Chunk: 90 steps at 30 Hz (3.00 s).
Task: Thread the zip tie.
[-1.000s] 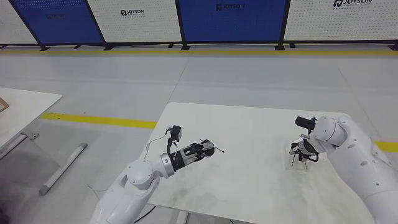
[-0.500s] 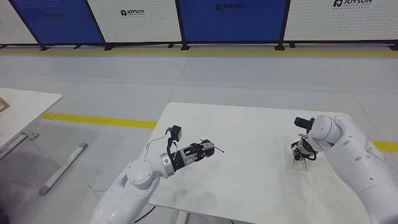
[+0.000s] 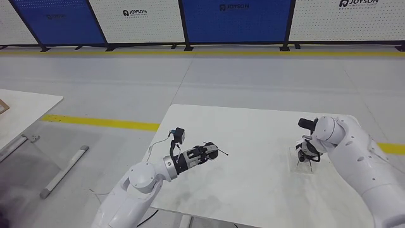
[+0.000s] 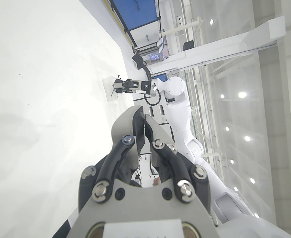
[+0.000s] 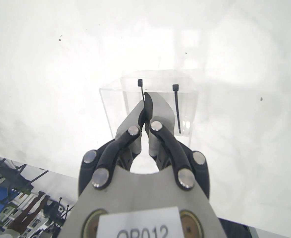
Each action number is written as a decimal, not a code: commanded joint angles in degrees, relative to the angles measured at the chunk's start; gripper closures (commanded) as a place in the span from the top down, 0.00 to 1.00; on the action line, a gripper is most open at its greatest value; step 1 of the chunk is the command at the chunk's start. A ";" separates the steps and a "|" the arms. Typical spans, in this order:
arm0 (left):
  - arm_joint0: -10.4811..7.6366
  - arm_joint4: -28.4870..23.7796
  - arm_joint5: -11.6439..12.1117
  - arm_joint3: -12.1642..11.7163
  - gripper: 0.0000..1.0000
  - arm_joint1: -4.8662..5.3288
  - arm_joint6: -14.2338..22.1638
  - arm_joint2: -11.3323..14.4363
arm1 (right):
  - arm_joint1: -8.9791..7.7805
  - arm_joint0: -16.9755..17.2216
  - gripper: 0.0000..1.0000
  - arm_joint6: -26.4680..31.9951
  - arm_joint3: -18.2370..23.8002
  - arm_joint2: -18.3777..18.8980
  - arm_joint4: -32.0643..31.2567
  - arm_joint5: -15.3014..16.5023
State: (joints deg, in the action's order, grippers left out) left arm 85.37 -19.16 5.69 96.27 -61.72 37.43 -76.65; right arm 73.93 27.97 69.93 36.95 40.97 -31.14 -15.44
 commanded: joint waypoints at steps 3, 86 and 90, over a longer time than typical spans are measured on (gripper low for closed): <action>0.00 0.00 0.00 0.00 0.00 0.00 0.00 0.00 | -0.44 0.62 0.00 -0.06 2.01 0.67 -0.85 -0.41; -0.39 2.43 -0.21 0.37 0.00 -0.05 -1.60 0.93 | -10.81 36.31 0.00 -20.61 56.15 29.45 -8.63 -4.04; -1.05 9.83 0.30 0.15 0.00 -0.35 -6.40 4.11 | -10.81 36.31 0.00 -20.61 56.15 29.45 -8.63 -4.04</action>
State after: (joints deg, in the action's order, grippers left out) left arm 84.45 -11.42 5.97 96.68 -61.94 32.41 -73.81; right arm 63.12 64.27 49.31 93.09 70.42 -39.77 -19.48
